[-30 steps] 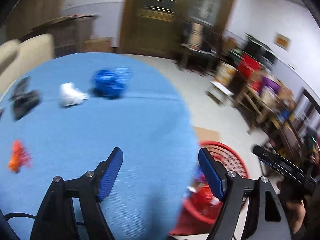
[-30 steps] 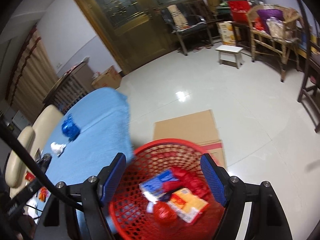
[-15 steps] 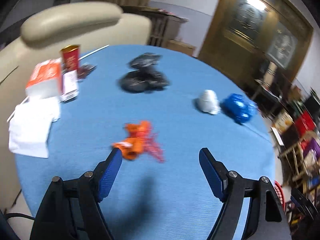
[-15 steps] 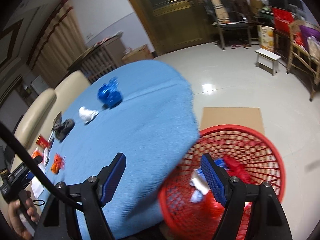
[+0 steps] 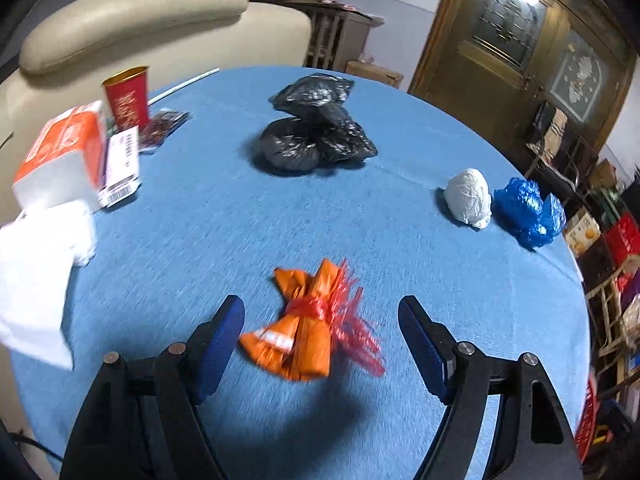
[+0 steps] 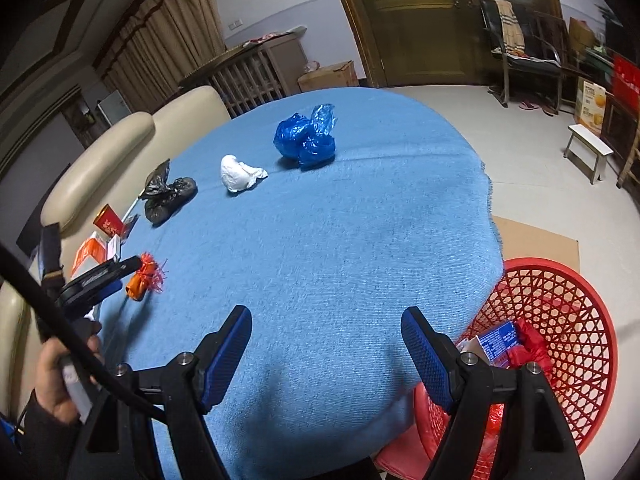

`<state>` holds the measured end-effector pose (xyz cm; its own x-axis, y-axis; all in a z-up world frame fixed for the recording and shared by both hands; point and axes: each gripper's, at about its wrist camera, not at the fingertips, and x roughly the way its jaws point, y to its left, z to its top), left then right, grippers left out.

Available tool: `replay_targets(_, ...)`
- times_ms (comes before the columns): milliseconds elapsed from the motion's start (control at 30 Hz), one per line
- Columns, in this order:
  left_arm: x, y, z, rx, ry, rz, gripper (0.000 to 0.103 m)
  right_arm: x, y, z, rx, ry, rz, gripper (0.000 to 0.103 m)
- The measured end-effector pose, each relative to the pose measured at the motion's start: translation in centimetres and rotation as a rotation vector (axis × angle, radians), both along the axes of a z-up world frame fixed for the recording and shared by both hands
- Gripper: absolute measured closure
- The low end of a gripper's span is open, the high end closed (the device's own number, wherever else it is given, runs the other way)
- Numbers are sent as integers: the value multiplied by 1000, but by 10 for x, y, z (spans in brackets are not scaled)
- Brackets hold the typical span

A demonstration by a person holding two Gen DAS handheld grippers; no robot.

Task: Collect trash
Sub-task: 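Grasp the orange bag with the left tool while the right tool grasps the white plastic bag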

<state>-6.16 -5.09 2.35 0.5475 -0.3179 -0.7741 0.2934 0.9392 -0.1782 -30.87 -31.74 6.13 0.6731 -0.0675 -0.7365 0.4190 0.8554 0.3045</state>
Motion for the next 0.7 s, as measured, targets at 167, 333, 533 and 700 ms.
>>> replay_targets(167, 2, -5, -8, 36, -3, -47, 77, 5, 0, -4, -1, 28, 3, 23)
replay_targets(333, -2, -3, -7, 33, -13, -64, 78, 13, 3, -3, -1, 29, 6, 23)
replay_targets(533, -21, 12, 16, -8, -70, -15, 79, 22, 13, -7, 12, 27, 46, 23)
replay_targets(700, -21, 19, 6, 35, -60, 28, 79, 42, 21, -7, -5, 24, 108, 23)
